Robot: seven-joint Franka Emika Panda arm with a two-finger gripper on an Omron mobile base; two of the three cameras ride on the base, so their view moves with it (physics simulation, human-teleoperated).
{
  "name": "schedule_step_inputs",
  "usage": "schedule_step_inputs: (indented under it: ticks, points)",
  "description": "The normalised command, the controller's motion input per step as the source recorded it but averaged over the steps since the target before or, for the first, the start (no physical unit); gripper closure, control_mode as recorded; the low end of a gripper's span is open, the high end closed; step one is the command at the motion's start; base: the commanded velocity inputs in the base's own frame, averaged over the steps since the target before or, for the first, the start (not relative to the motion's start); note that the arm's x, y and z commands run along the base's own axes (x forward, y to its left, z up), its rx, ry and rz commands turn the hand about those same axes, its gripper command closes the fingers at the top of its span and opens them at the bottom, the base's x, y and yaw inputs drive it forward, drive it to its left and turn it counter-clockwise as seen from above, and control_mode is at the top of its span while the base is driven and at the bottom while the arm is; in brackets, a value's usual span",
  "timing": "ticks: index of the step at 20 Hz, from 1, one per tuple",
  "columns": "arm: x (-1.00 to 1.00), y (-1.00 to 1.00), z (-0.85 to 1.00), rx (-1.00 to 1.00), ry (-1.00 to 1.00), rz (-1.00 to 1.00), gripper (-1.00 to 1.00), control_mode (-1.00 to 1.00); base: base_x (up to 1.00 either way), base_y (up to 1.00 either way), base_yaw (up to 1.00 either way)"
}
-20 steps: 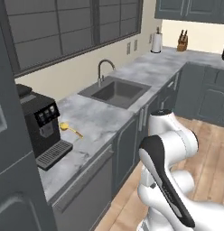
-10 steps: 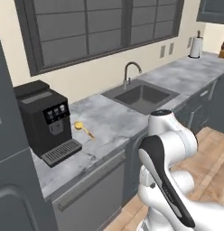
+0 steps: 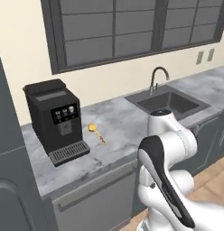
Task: Take the fork and place it on the left side of the plate. Then take the spoon and place it on the right side of the plate. Make sure they're directly next to the plate.
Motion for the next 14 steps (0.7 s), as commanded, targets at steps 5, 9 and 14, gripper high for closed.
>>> schedule_step_inputs:
  ticks: [5,9,14]
  points:
    - [0.0,0.0,0.0,0.0,0.0,0.0,-1.0,1.0,0.81,-0.04,0.35]
    - [0.0,0.0,0.0,0.0,0.0,0.0,-1.0,1.0,0.83,0.07,0.23]
    - [0.0,0.0,0.0,0.0,0.0,0.0,-1.0,1.0,0.76,0.02,0.14]
